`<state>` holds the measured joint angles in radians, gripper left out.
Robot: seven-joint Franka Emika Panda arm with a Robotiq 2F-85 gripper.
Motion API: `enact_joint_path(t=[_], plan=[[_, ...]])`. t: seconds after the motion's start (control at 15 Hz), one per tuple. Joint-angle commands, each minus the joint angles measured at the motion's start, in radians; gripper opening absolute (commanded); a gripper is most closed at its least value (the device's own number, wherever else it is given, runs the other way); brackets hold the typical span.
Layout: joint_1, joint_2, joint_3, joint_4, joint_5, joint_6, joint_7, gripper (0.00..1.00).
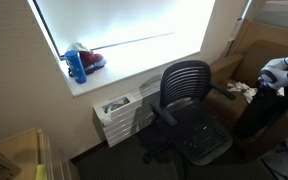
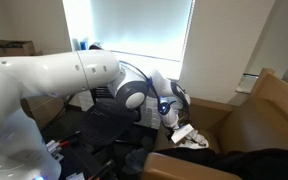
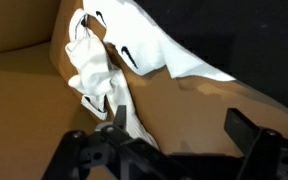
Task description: Pick the black garment on the chair, put it on the sofa then move the black chair
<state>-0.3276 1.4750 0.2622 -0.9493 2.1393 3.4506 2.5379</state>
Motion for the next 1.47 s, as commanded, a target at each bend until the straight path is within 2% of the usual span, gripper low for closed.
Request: enact_joint_path(t=[0.0, 0.07, 0.2, 0.27, 0.33, 0.4, 0.47, 0.67, 0.73, 0.87, 0.93, 1.0, 1.07, 1.4], plan=[[0.0, -0.021, 0.007, -0.029, 0.025, -0.003, -0.045, 1.0], [-0.008, -0.027, 0.02, -0.046, 0.025, -0.014, -0.058, 1.0], [-0.07, -0.019, 0.108, -0.088, 0.004, 0.019, -0.064, 1.0], [-0.061, -0.001, 0.083, -0.075, 0.018, 0.005, -0.027, 1.0], [-0.084, 0.0, 0.101, -0.099, 0.029, 0.005, -0.02, 1.0], [-0.049, 0.002, 0.038, -0.077, 0.081, -0.002, 0.002, 1.0], [-0.05, 0.004, 0.022, -0.081, 0.105, -0.002, 0.019, 1.0], [0.056, 0.006, -0.169, 0.0, 0.171, 0.006, 0.182, 1.0], [0.083, 0.004, -0.255, 0.043, 0.328, 0.015, 0.089, 1.0], [0.135, -0.004, -0.392, 0.002, 0.479, 0.004, 0.064, 1.0], [0.153, -0.006, -0.431, -0.026, 0.535, 0.002, 0.064, 1.0], [0.11, -0.006, -0.354, 0.007, 0.448, 0.002, 0.064, 1.0], [0.122, -0.003, -0.375, 0.004, 0.463, 0.001, 0.066, 1.0], [0.122, -0.002, -0.368, 0.006, 0.459, 0.001, 0.067, 1.0]])
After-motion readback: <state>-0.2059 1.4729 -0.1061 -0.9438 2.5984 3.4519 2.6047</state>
